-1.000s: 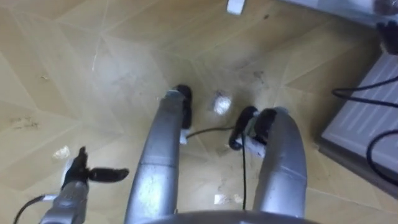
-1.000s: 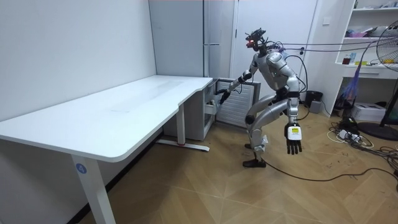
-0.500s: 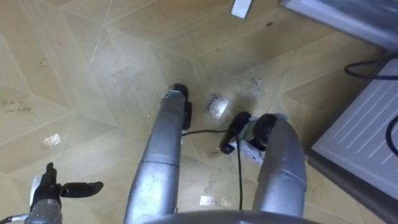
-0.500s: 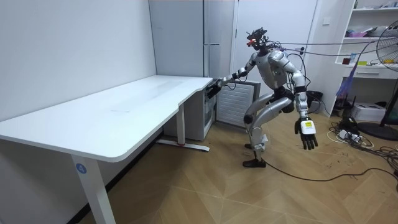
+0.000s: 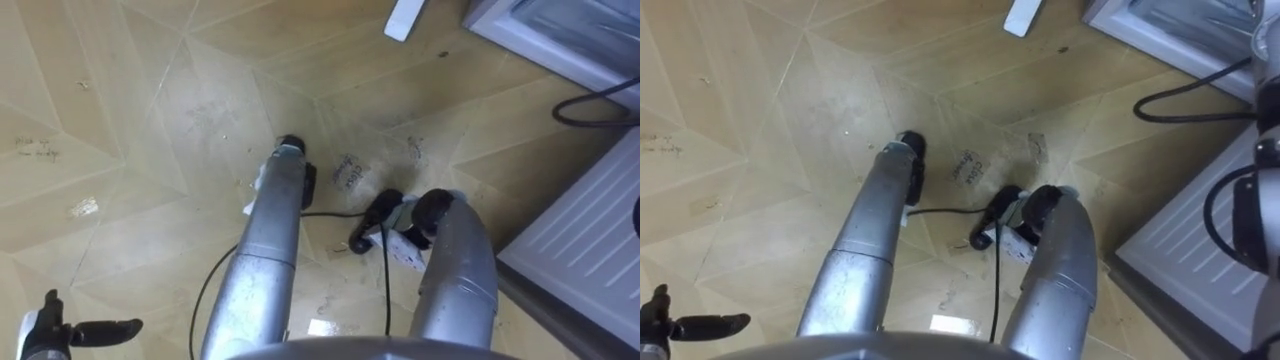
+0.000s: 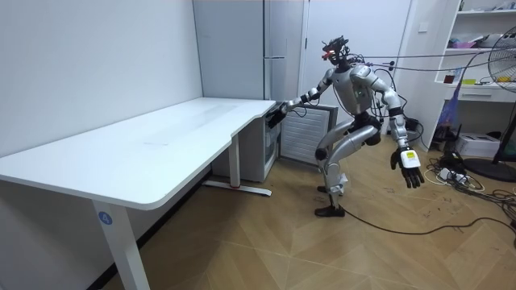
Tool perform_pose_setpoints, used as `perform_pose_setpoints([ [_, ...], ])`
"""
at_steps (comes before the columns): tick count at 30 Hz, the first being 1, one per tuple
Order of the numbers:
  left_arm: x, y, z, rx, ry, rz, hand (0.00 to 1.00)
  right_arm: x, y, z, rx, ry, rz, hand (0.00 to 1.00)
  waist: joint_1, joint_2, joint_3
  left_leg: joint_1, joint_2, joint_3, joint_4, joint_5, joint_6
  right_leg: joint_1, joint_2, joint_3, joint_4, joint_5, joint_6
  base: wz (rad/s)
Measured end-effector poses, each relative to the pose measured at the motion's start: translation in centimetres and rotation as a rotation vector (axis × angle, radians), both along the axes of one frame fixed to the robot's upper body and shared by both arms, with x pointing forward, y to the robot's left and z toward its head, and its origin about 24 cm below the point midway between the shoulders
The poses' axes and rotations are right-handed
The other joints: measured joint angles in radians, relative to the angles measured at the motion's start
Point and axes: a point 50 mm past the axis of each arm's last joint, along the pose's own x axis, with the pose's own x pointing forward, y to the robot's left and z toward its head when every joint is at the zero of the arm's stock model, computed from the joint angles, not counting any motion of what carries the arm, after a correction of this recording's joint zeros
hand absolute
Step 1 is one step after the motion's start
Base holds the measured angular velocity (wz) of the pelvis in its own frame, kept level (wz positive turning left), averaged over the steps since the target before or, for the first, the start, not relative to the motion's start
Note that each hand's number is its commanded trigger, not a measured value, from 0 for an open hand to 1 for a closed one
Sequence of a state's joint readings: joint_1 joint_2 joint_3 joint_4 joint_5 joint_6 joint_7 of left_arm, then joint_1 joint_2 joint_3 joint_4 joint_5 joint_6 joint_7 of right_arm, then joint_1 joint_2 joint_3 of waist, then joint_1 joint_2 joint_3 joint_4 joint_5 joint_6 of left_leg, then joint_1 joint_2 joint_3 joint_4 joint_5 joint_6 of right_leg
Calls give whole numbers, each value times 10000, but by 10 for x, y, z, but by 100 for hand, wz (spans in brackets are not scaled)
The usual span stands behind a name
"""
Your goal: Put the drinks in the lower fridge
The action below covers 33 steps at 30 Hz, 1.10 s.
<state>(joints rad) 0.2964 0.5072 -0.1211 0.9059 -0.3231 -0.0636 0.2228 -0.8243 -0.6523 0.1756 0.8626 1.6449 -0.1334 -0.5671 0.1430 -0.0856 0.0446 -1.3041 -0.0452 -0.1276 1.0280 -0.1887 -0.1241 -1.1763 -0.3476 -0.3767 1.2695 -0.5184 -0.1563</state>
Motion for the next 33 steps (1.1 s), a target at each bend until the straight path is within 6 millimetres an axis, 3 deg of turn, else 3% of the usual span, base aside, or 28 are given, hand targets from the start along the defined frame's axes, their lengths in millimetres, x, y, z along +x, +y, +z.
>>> perform_pose_setpoints([
  [5, 1, 0, 1, 112, -102, -5, 0, 0, 0, -1, -6, 45, -21, 0, -1, 60, 38, 56, -4, -74, -2, -13, -17, 136, 30, -85, -58, -13, 9, 0],
  [9, 1, -1, 0, 39, -12, -71, 0, -6, -5, -16, -201, 254, 57, 0, 150, 97, 56, 441, 52, -153, -208, -77, 12, 542, 213, -106, -380, 14, 88, -2],
  [12, -3, -2, -1, -158, 177, -272, 0, -19, -17, -44, -451, 633, 179, 0, 442, 108, 66, 1037, 160, -166, -312, -232, 16, 1239, 351, -202, -713, 20, 117, -7],
  [15, -7, 2, 0, -251, 419, -350, 0, -37, -27, -78, -1517, 1530, 820, 0, 516, 73, 88, 1593, 181, -270, -524, -350, 93, 1963, 438, -405, -1143, 19, 215, 2],
  [19, -7, 2, 0, -431, 477, -460, 0, -71, -41, -117, -3730, 3244, 2497, 0, 622, 54, 103, 2534, 330, -272, -1047, -462, 226, 3030, 800, -465, -2111, 227, 560, -6],
  [24, -9, -3, -3, -820, 670, -822, 0, -122, -50, -163, -4469, 5128, 4081, 0, 653, 71, 83, 3555, 396, -106, -1508, -736, 414, 4090, 1071, -375, -3015, 417, 916, -10],
  [29, -11, -12, -8, -1160, 640, -738, 0, -169, -41, -204, -5013, 7058, 6194, 0, 501, 200, 6, 4949, 543, 302, -2166, -908, 655, 5490, 1260, -264, -4079, 660, 1283, -13],
  [30, -11, -18, -12, -1372, 631, -698, 0, -180, -35, -214, -5025, 7433, 6622, 0, 387, 319, -129, 5312, 590, 394, -2399, -928, 704, 5917, 1339, -293, -4437, 730, 1414, 0],
  [32, -11, -27, -18, -1673, 640, -616, 0, -197, -20, -234, -4525, 7745, 7119, 0, 289, 371, -171, 6027, 645, 546, -2832, -931, 745, 6581, 1462, -205, -4992, 896, 1529, -12],
  [33, -14, -33, -21, -1853, 674, -617, 0, -208, -9, -244, -4194, 7796, 7496, 0, 240, 408, -242, 6471, 654, 625, -3165, -909, 782, 6990, 1510, -183, -5379, 1000, 1591, -15],
])
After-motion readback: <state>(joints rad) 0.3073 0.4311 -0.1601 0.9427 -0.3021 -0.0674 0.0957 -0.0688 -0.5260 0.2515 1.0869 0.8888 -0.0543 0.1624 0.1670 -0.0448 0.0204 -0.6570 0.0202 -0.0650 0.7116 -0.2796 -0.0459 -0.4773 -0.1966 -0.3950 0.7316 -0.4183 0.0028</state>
